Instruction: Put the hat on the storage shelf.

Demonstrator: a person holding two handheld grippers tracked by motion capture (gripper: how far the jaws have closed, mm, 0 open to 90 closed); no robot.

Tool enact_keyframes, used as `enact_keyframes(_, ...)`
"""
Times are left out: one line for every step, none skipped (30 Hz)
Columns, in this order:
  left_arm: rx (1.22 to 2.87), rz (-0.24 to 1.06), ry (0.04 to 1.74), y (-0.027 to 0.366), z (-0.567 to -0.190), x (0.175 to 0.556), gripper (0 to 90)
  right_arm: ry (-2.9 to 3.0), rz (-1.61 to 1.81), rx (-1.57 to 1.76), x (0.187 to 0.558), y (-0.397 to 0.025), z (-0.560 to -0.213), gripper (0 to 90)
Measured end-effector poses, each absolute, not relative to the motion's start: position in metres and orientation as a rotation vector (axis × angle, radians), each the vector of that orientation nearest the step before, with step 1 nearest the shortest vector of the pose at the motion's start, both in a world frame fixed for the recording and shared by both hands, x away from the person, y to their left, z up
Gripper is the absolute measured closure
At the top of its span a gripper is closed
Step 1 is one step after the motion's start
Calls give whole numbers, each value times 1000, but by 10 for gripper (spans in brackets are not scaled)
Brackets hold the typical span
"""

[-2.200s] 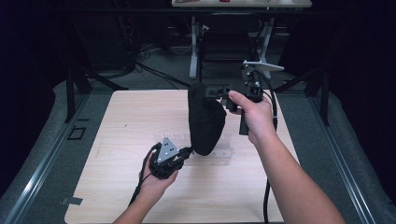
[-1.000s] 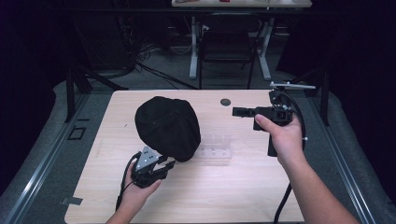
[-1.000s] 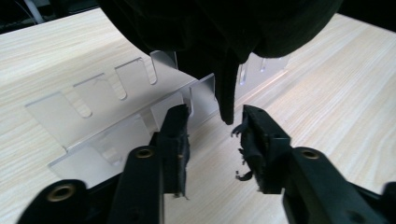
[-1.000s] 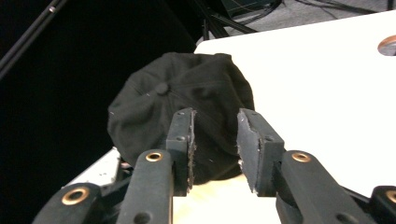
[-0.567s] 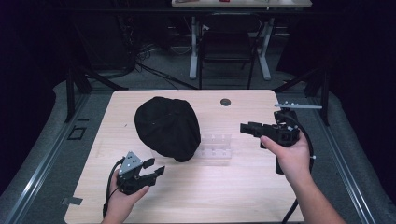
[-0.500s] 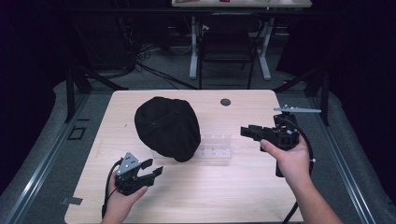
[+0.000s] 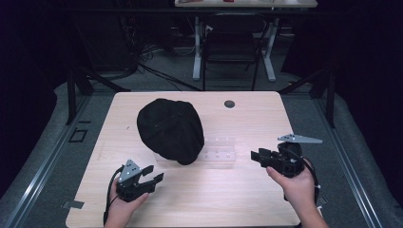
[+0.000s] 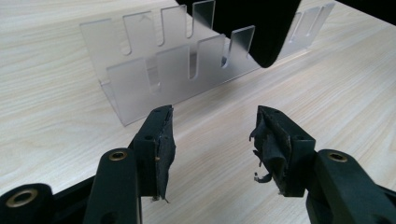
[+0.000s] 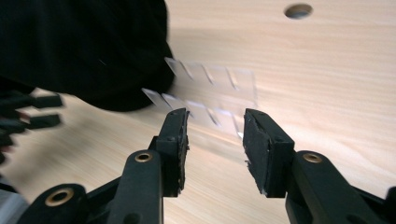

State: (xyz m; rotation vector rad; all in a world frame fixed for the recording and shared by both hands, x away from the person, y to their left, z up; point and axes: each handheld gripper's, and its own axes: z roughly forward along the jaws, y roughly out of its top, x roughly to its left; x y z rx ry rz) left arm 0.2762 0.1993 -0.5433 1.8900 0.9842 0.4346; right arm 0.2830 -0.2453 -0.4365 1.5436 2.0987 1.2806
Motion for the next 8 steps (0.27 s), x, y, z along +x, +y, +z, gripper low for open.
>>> enact_keyframes(1887,437,978,199,-543,276,478,2100,1260,1539,282,-246,-441,597)
enact_keyframes(1880,438,978,198,-543,276,478,2087,1251,1535,280,-247,-447,596)
enact_keyframes(1875,437,979,197,-543,276,479,2087,1225,1535,277,-248,-452,593)
enact_keyframes(1873,432,978,196,-543,276,478,2074,1217,1528,275,-250,-458,590)
enact_keyframes(1869,425,978,195,-542,276,478,2060,1213,1527,273,-251,-465,590)
enact_keyframes(1868,422,978,194,-542,276,478,2062,1209,1534,271,-252,-471,590)
enact_keyframes(1861,414,976,193,-540,276,478,2054,1209,1541,270,-253,-476,591)
enact_keyframes(1851,407,976,190,-538,277,478,2047,1196,1536,269,-254,-481,591)
